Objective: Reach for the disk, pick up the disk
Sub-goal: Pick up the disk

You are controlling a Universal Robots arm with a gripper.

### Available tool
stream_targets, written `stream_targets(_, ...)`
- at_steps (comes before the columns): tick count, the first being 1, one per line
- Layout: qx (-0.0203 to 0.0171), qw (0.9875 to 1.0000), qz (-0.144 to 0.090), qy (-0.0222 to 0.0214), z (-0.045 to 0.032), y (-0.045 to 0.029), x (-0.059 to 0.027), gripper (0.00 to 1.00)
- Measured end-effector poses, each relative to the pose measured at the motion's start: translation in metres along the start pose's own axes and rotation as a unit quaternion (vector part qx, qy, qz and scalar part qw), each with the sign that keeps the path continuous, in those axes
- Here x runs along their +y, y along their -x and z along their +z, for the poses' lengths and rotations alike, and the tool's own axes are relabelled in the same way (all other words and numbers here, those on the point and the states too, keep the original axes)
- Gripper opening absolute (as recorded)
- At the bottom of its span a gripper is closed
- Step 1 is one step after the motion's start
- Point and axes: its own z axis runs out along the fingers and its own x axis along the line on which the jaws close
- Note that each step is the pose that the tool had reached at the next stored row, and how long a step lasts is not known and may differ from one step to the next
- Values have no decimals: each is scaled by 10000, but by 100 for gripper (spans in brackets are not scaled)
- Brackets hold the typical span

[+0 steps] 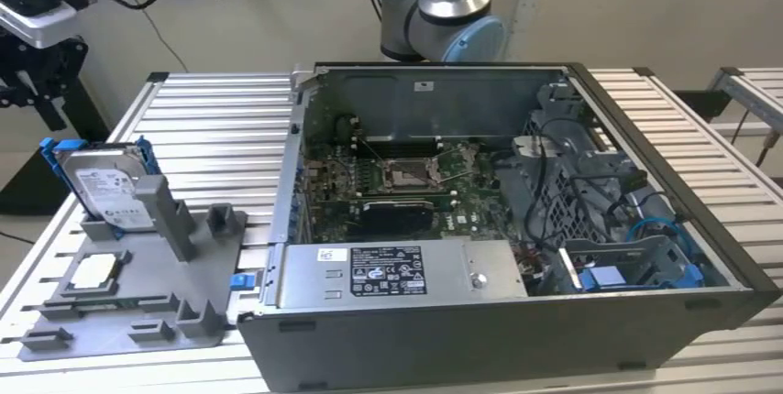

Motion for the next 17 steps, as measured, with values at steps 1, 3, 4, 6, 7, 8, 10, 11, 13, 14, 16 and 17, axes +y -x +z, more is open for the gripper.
stream_targets(1,5,9999,-123,-1,0,0,0,0)
stream_targets(3,12,9995,-308,-2,0,0,0,0)
stream_targets(4,15,9992,-401,-3,0,0,0,0)
stream_targets(6,22,9983,-577,-4,0,0,0,0)
stream_targets(7,25,9978,-670,-5,0,0,0,0)
stream_targets(8,29,9971,-759,-5,0,0,0,0)
stream_targets(10,36,9956,-941,-7,0,0,0,0)
stream_targets(11,39,9947,-1028,-7,0,0,0,0)
stream_targets(13,45,9928,-1198,-9,0,2,-1,0)
stream_targets(14,48,9920,-1261,-9,-1,5,-2,0)
stream_targets(16,52,9905,-1373,-10,-1,18,-12,0)
stream_targets(17,54,9898,-1424,-10,-1,26,-17,0)
